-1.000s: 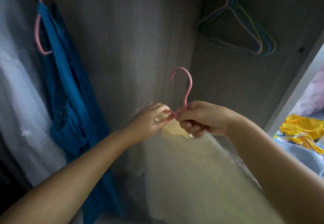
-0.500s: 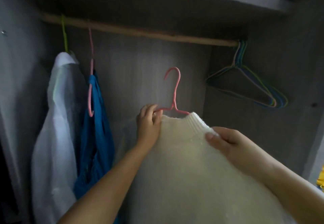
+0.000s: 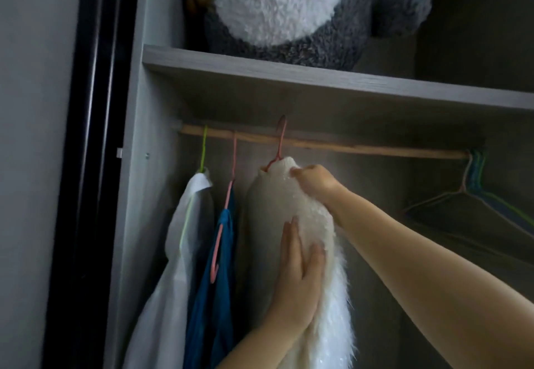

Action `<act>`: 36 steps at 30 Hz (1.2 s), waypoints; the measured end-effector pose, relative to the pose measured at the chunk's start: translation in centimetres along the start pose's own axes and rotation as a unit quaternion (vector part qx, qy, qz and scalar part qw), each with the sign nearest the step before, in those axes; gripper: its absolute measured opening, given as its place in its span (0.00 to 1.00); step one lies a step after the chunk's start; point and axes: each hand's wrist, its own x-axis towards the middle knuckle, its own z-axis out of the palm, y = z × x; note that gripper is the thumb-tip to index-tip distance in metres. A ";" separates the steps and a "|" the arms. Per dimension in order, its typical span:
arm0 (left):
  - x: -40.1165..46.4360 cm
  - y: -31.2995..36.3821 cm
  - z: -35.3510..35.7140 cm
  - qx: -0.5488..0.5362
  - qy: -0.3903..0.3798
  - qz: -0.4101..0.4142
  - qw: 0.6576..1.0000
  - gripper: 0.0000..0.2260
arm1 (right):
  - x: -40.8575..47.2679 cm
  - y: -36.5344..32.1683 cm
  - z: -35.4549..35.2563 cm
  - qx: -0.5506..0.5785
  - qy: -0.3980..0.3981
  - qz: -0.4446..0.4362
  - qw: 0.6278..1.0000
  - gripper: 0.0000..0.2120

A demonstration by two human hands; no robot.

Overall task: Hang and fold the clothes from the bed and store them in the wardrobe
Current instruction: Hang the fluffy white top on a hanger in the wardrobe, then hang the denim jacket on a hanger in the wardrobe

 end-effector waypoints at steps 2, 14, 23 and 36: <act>0.7 -0.3 -1.6 0.010 0.012 -0.018 1.000 0.27 | 0.9 -0.4 1.7 0.009 -0.005 0.015 1.000 0.22; -1.1 -4.1 -1.5 0.015 0.050 -0.054 0.997 0.23 | -1.3 4.7 4.2 -0.016 -0.071 0.009 0.997 0.18; -3.2 1.1 6.2 0.046 0.111 0.092 0.989 0.19 | -9.2 11.9 -6.6 -0.118 0.051 -0.055 0.990 0.18; -21.1 7.0 37.4 -0.032 -0.241 0.188 0.952 0.15 | -37.6 30.3 -34.1 -0.271 0.199 0.159 0.928 0.17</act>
